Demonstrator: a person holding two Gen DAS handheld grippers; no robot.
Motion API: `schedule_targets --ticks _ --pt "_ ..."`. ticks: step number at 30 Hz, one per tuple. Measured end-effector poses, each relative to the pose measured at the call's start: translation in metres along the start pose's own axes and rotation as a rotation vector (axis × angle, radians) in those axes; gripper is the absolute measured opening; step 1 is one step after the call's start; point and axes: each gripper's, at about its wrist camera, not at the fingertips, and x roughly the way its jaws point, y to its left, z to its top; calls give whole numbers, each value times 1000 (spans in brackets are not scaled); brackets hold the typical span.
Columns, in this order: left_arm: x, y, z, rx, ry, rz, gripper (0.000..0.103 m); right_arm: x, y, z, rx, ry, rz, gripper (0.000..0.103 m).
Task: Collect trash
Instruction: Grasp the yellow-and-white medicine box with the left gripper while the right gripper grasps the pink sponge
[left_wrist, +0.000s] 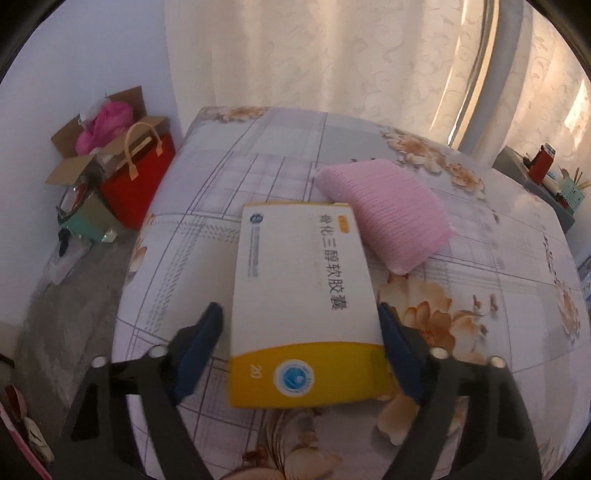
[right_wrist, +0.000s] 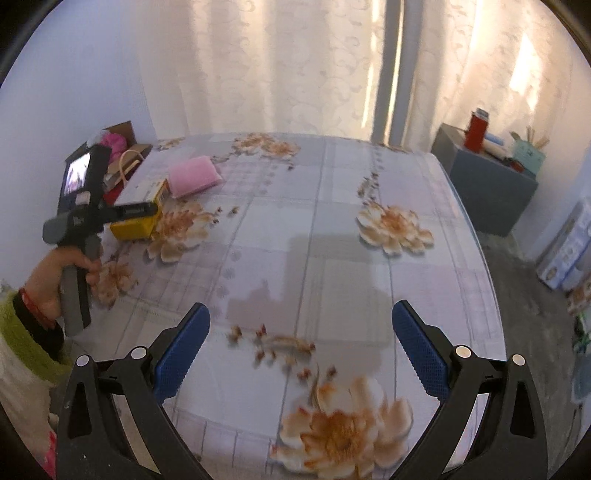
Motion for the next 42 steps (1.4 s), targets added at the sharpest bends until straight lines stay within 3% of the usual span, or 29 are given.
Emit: schedule_targets --ticks 8,14,16,20,26,31,42 --pt "-6 18 -10 -40 -23 -38 71 33 34 70 -84 -27 147 95" --pt "-24 39 -33 -102 -30 -58 71 99 88 122 -176 28 309 95" --pt "-31 42 -42 -117 -34 -64 71 124 107 134 -215 50 326 95" --pt "-40 44 -54 -132 -37 -69 71 172 150 151 -359 81 303 95" --pt "-45 45 -59 -144 -31 -87 71 222 177 165 -369 176 306 95" --pt "-45 49 -58 -174 -25 -105 71 239 189 167 -423 202 218 95" --pt "-43 49 -57 -186 -26 -119 71 249 173 172 -421 234 159 92"
